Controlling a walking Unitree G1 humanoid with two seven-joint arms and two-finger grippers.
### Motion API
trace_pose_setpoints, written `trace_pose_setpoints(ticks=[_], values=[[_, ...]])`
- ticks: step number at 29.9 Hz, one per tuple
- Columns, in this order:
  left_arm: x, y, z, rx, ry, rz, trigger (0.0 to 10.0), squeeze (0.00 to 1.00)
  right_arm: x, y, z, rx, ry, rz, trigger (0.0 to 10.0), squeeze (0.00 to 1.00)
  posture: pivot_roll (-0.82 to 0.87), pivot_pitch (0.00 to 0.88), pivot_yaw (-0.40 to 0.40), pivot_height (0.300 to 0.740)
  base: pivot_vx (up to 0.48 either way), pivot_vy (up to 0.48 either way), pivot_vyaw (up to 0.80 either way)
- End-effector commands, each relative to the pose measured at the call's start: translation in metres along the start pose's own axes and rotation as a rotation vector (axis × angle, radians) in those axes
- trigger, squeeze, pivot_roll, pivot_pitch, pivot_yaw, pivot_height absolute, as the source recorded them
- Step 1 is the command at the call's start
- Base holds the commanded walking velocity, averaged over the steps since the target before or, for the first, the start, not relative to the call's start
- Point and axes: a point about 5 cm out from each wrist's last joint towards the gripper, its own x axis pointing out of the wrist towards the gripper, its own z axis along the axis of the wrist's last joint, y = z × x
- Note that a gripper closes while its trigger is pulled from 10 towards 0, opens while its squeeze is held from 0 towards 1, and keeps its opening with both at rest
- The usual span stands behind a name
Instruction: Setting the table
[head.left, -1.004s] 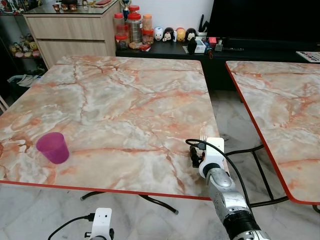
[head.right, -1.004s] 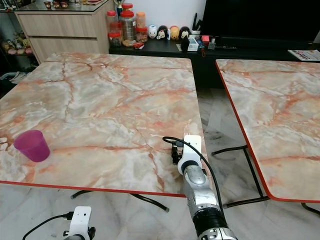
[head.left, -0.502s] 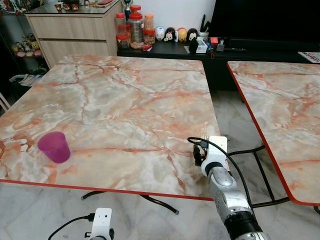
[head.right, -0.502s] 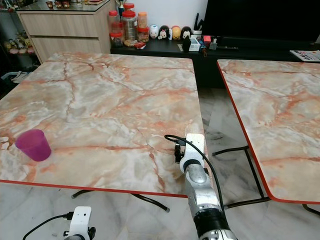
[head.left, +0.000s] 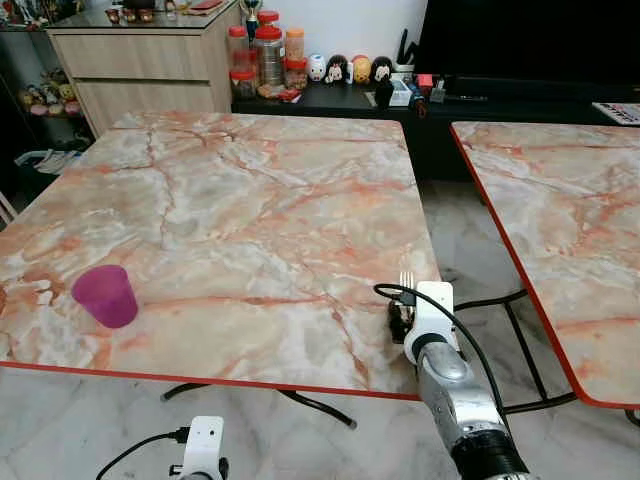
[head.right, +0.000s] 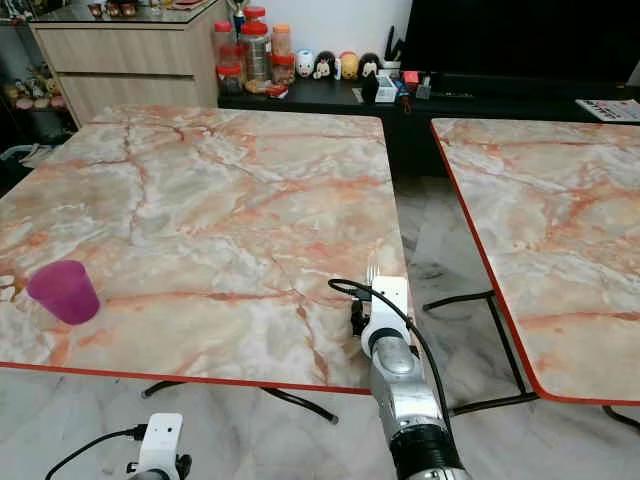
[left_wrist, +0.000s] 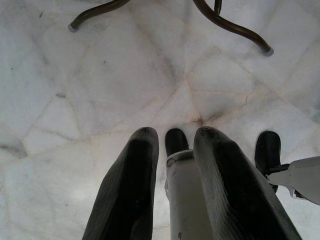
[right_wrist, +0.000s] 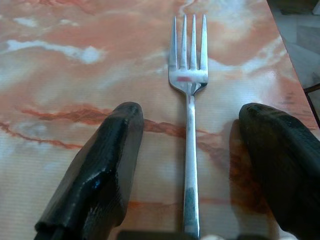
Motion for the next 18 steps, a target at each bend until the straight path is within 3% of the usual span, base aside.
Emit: trace_pose_setpoints(ticks=[1, 9, 10, 11, 12, 13, 14, 18], values=[[-0.0006, 0.0025, -0.0038, -0.011, 0.017, 0.006, 10.0, 0.00, -0.0007, 0.0022, -0.0015, -0.009, 0.015, 0.013, 10.0, 0.00, -0.05, 0.000, -0.037, 0.725, 0.000, 0.000, 0.00], [-0.0006, 0.0026, -0.0041, -0.012, 0.019, 0.005, 10.0, 0.00, 0.0007, 0.0020, -0.0039, -0.034, 0.042, 0.014, 9.6, 0.00, -0.04, 0.000, -0.037, 0.725, 0.000, 0.000, 0.00], [-0.0006, 0.0027, -0.0042, -0.012, 0.019, 0.005, 10.0, 0.00, 0.0010, 0.0013, -0.0051, -0.041, 0.053, 0.008, 8.4, 0.00, -0.04, 0.000, -0.037, 0.725, 0.000, 0.000, 0.00], [-0.0006, 0.0027, -0.0042, -0.011, 0.020, 0.005, 10.0, 0.00, 0.0011, 0.0008, -0.0063, -0.044, 0.062, 0.005, 6.0, 0.00, -0.05, 0.000, -0.037, 0.725, 0.000, 0.000, 0.00], [-0.0006, 0.0027, -0.0042, -0.011, 0.020, 0.005, 10.0, 0.00, 0.0012, 0.0004, -0.0070, -0.045, 0.068, 0.003, 6.0, 0.00, -0.05, 0.000, -0.037, 0.725, 0.000, 0.000, 0.00], [-0.0006, 0.0027, -0.0043, -0.011, 0.020, 0.005, 10.0, 0.00, 0.0012, 0.0002, -0.0077, -0.047, 0.072, 0.004, 1.6, 0.00, -0.05, 0.000, -0.037, 0.725, 0.000, 0.000, 0.00], [-0.0007, 0.0026, -0.0045, -0.011, 0.021, 0.004, 10.0, 0.00, 0.0010, -0.0005, -0.0088, -0.050, 0.077, 0.001, 0.0, 0.00, -0.05, 0.000, -0.037, 0.725, 0.000, 0.000, 0.00], [-0.0008, 0.0018, -0.0055, -0.011, 0.024, 0.001, 10.0, 0.00, 0.0004, -0.0012, -0.0109, -0.052, 0.091, 0.001, 0.0, 0.00, -0.05, 0.000, -0.034, 0.725, 0.000, 0.000, 0.00]])
